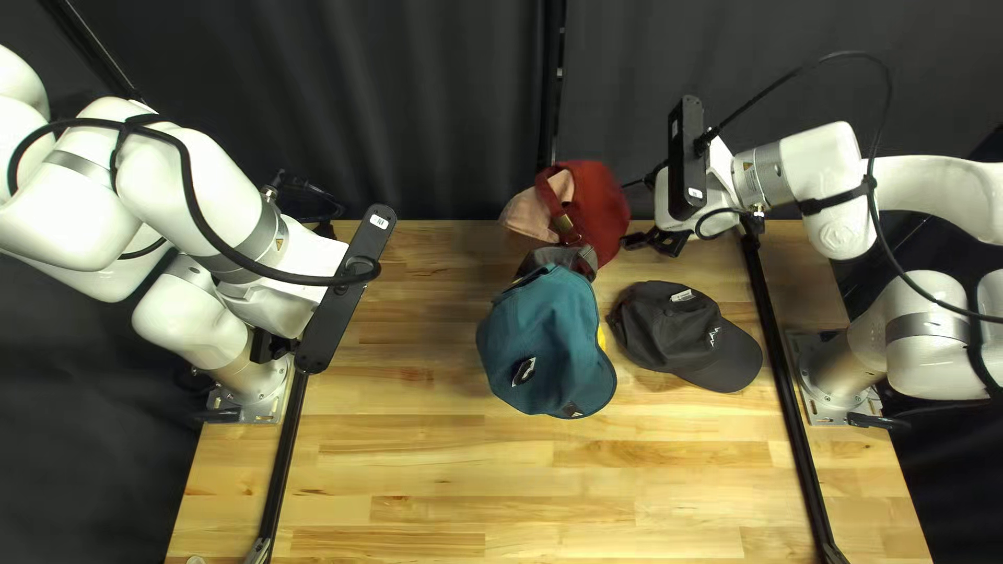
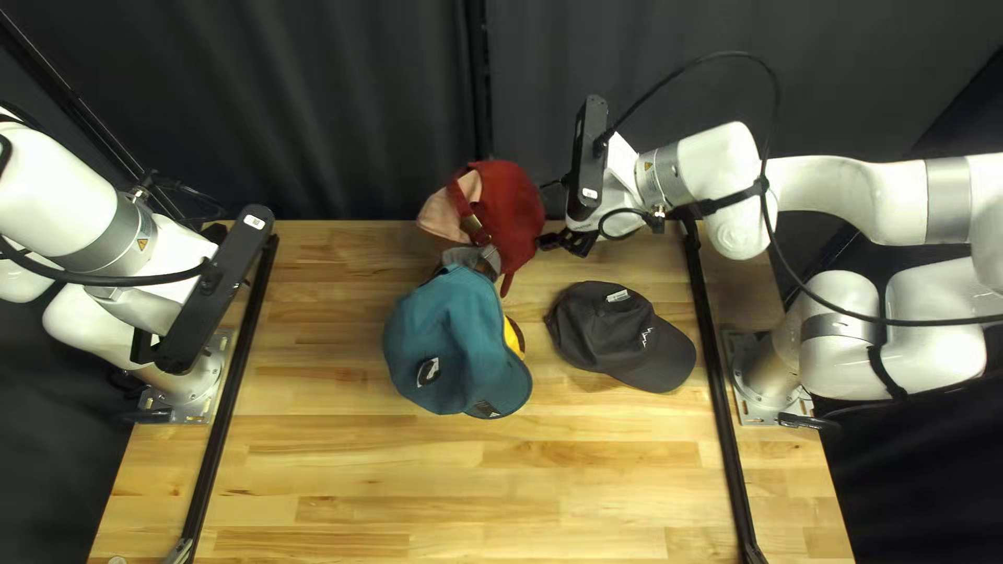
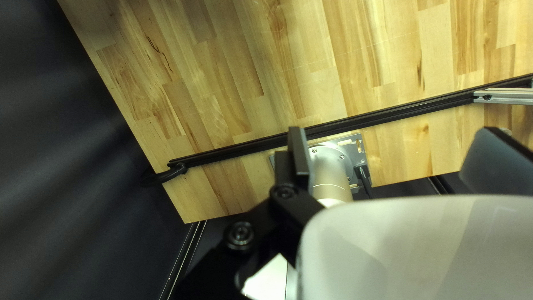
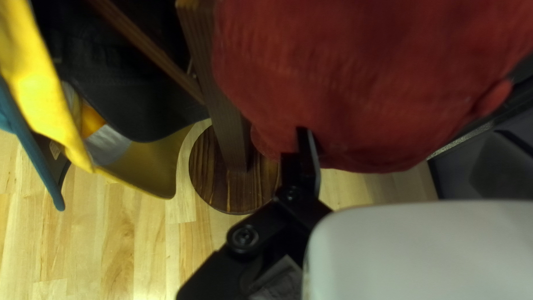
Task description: Remove hats from holder and stack on top of each other
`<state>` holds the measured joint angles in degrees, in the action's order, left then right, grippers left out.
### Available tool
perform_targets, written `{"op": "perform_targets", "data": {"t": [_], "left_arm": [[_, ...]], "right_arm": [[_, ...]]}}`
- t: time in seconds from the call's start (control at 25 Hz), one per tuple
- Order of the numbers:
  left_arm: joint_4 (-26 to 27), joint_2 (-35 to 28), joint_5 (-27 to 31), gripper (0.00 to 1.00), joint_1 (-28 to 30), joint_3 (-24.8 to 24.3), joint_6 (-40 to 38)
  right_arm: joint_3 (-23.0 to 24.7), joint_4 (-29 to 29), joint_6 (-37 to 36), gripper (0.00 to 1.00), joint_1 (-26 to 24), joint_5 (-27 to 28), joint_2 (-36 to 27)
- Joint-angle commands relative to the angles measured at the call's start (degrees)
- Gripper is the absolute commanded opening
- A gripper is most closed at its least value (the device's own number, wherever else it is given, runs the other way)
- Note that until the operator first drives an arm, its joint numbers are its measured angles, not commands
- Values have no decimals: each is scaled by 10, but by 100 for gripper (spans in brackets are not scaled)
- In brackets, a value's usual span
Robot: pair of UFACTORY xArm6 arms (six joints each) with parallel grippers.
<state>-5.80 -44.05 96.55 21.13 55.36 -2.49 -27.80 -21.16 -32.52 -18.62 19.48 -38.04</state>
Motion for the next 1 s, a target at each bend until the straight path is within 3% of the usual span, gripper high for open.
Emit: {"op": "perform_targets", "data": {"t": [0.04,0.4,1.0], "left_arm": [[0,0,0,100,0,0,0],[0,0,0,100,0,0,0],[0,0,0,100,0,0,0]], "right_arm": [[-20,24,8,0,0,33,8],[-40,50,23,0,1,77,3],[-184,140,68,0,28,269,-44]]}}
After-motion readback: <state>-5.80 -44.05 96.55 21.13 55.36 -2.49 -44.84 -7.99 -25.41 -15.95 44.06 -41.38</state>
